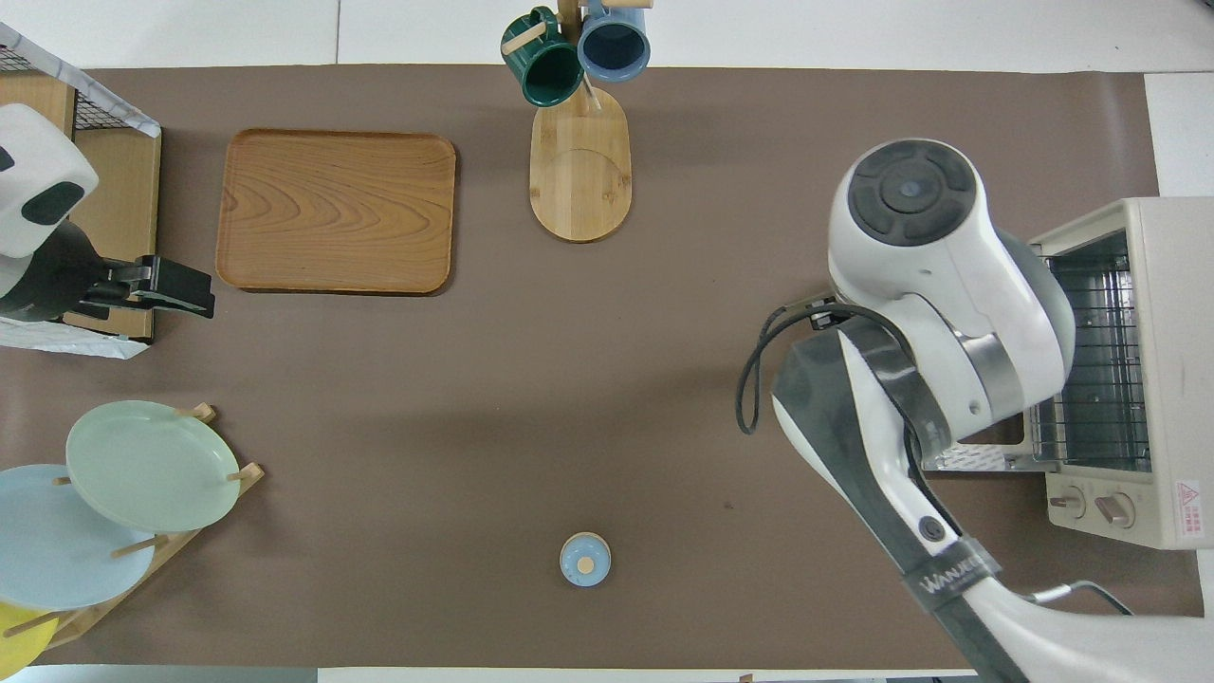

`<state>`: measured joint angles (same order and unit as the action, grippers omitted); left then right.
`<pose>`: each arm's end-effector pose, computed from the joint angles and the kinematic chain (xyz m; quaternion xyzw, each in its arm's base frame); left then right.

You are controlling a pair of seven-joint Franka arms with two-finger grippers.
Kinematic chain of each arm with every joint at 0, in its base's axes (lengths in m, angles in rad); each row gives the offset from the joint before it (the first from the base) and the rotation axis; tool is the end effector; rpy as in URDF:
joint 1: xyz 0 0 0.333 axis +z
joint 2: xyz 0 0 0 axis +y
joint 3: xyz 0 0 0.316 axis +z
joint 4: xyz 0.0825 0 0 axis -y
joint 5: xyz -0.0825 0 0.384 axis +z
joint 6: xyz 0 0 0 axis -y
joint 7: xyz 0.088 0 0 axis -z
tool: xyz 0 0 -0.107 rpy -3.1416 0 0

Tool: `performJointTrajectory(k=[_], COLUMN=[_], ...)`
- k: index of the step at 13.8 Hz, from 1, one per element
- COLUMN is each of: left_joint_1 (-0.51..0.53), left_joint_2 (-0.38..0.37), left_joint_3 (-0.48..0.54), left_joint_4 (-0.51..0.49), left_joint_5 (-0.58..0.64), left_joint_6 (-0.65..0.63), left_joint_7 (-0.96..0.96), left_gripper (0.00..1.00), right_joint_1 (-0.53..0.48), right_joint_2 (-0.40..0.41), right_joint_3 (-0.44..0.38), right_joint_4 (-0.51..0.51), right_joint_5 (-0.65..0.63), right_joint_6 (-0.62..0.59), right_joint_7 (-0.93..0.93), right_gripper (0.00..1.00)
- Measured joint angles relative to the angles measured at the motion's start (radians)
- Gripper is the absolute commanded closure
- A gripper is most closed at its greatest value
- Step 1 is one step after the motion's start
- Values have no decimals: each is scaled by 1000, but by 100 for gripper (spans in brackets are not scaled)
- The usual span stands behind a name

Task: Put eggplant into oven
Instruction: 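Push the plate into the open oven with the right gripper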

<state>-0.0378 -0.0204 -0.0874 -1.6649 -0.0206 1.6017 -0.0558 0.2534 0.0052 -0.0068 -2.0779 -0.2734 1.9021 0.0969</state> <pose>0.5438 -0.0711 0.5939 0.9991 -0.0341 -0.0222 0.0074 0.5167 0.1099 0.4135 0.9797 0.1294 -0.0670 0.1378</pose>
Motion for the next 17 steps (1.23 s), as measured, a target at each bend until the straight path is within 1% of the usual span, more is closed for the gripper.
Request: performJointTrajectory(k=[3,5,10,13,14,15,16,17], left_joint_1=[5,5,5,5,5,5,5,5], left_joint_2=[0,0,0,0,0,0,0,0], left_joint_3=[1,1,1,1,1,1,1,1], left_joint_4=[0,0,0,0,0,0,0,0], left_joint_5=[0,0,0,0,0,0,0,0], left_joint_6=[0,0,0,0,0,0,0,0], left_joint_7=[0,0,0,0,0,0,0,0], left_gripper=[0,0,0,0,0,0,0,0], right_joint_1=[-155,-225,-247,-301,-310,-311,-311,-311], right_joint_2=[-12,-12,-20,-30,-33,-35,-36,-36], right_joint_3=[-1,-3,2,1,1,1,3,4], right_joint_4=[-29,-50,-96,-128,-138,-143,-147,-151], right_joint_5=[0,0,0,0,0,0,3,14], right_joint_6=[32,62,128,182,194,199,199,199], right_joint_7=[-170,-233,-292,-366,-371,-371,-371,-371], right_gripper=[100,100,100,100,84,78,62,58])
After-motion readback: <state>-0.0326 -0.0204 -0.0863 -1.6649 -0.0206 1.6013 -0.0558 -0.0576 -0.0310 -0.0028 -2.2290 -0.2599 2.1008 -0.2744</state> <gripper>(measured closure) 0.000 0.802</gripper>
